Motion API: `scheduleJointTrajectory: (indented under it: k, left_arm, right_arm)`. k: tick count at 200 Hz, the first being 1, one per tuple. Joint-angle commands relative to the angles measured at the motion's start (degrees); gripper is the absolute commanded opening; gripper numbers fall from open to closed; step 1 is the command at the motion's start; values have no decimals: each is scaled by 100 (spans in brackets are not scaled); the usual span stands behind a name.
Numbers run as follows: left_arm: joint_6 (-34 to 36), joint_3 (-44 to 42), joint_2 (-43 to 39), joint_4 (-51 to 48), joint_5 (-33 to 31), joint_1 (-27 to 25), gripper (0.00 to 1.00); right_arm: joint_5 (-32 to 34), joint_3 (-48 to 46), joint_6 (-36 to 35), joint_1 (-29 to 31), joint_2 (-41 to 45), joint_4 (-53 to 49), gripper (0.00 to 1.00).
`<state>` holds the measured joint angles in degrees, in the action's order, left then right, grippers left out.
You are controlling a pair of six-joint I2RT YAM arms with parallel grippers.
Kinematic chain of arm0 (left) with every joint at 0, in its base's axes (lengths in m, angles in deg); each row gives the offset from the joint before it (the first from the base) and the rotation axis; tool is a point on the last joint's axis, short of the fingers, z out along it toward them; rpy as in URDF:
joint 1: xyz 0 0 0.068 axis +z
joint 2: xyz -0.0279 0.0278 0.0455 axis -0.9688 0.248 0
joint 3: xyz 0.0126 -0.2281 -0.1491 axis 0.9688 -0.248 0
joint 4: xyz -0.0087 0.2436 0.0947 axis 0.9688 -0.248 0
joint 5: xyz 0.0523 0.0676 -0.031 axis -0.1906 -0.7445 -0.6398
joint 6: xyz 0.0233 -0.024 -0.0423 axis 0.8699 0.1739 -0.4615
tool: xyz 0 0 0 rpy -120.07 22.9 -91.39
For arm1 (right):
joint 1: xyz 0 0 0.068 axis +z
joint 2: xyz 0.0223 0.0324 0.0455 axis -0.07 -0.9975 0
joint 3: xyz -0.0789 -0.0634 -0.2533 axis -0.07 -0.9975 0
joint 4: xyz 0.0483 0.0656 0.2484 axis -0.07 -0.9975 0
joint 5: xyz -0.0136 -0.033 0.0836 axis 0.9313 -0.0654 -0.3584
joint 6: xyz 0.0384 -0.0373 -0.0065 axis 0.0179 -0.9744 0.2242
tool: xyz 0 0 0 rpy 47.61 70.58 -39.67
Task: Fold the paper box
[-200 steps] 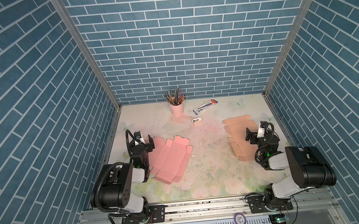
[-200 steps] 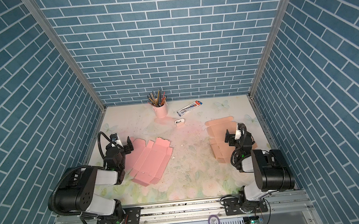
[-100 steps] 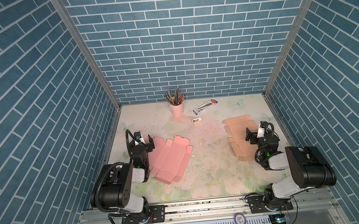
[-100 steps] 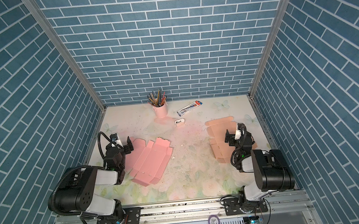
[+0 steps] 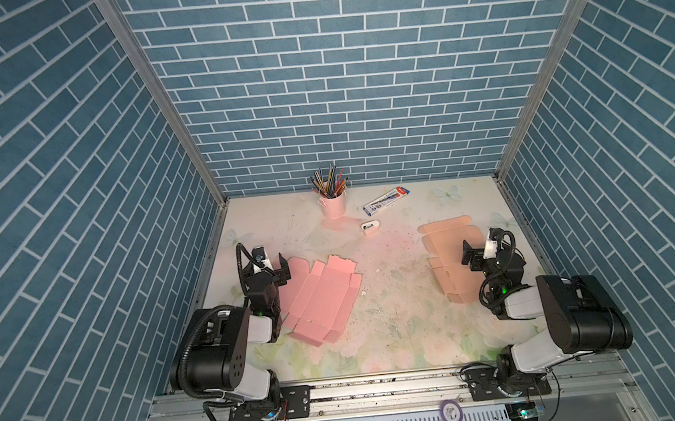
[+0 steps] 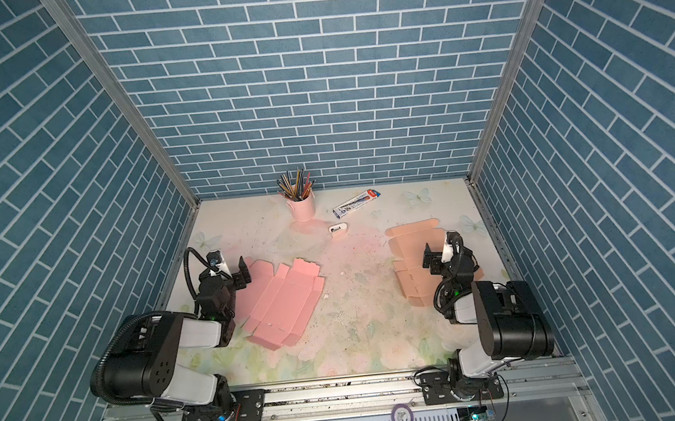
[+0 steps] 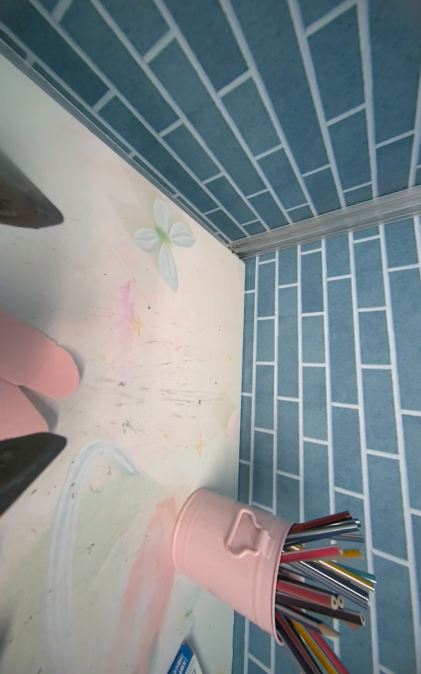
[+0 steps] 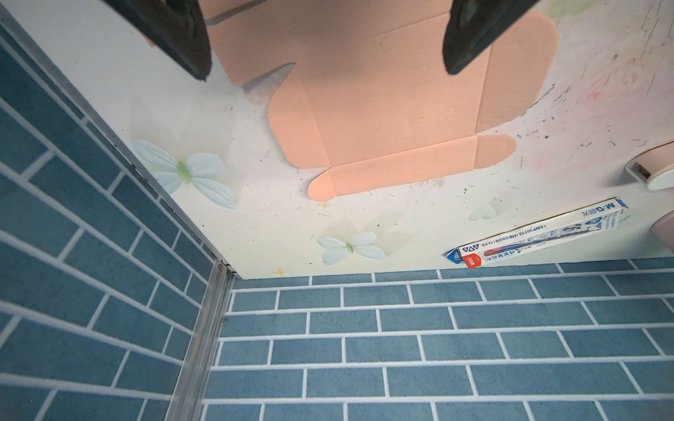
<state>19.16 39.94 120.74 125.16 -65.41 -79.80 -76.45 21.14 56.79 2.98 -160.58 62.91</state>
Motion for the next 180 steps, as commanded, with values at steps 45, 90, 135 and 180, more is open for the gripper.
scheduleJointTrajectory:
  k: [45,90,135,180]
  left_arm:
    - [53,75,14,51,54,-14,88]
    - [62,84,-145,-77,55,-22,88]
    - [58,181,-460,-515,-13,-36,88]
    - [-109,515,-1260,-1821,-283,-245,88]
  right_arm:
    - [-80,95,-145,-34,-51,169,98]
    - [-131,19,-205,-29,-36,306,98]
    - [-272,-52,-255,-25,323,137,99]
    - [-258,36,-183,-20,985,-645,99]
